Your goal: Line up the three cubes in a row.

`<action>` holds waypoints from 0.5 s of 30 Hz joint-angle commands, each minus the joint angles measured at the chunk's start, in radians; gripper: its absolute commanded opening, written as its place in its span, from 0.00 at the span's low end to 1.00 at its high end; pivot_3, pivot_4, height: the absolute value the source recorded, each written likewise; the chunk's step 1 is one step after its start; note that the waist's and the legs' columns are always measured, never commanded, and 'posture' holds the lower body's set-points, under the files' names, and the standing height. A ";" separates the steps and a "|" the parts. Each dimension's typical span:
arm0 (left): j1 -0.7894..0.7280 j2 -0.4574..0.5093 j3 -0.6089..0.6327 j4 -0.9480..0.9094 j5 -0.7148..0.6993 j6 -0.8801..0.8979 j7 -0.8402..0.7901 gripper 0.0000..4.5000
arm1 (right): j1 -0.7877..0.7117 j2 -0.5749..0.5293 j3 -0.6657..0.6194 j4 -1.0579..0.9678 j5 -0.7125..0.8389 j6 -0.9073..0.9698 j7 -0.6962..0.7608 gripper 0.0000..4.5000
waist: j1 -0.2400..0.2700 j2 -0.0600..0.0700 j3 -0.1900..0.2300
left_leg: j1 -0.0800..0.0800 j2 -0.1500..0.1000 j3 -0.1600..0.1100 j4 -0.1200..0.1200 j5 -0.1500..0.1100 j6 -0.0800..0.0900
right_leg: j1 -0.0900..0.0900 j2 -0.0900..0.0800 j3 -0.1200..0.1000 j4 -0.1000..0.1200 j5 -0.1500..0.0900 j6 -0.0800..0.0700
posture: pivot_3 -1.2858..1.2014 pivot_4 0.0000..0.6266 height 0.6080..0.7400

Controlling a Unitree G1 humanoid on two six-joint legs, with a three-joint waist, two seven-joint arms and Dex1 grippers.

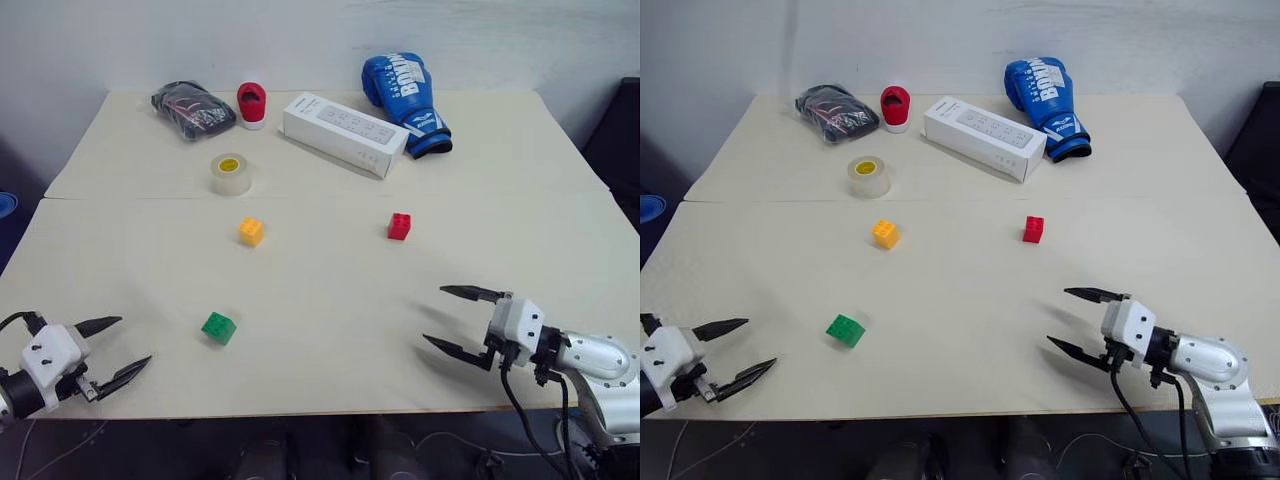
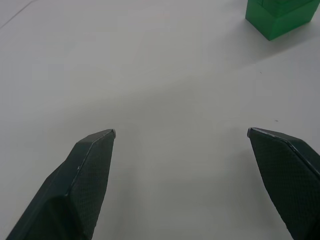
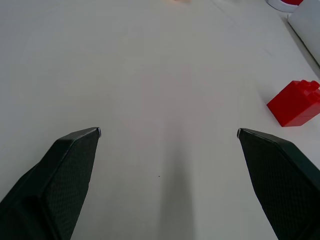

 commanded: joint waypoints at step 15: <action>-0.187 0.042 -0.039 -0.268 -0.248 0.300 -0.073 0.99 | 0.270 0.153 -0.264 -0.162 0.047 0.126 -0.353 1.00 | 0.030 0.001 -0.001 | 0.000 -0.001 -0.001 0.001 -0.001 -0.002 | 0.001 0.000 0.000 0.001 0.000 0.000 | 0.52 0.24 1.00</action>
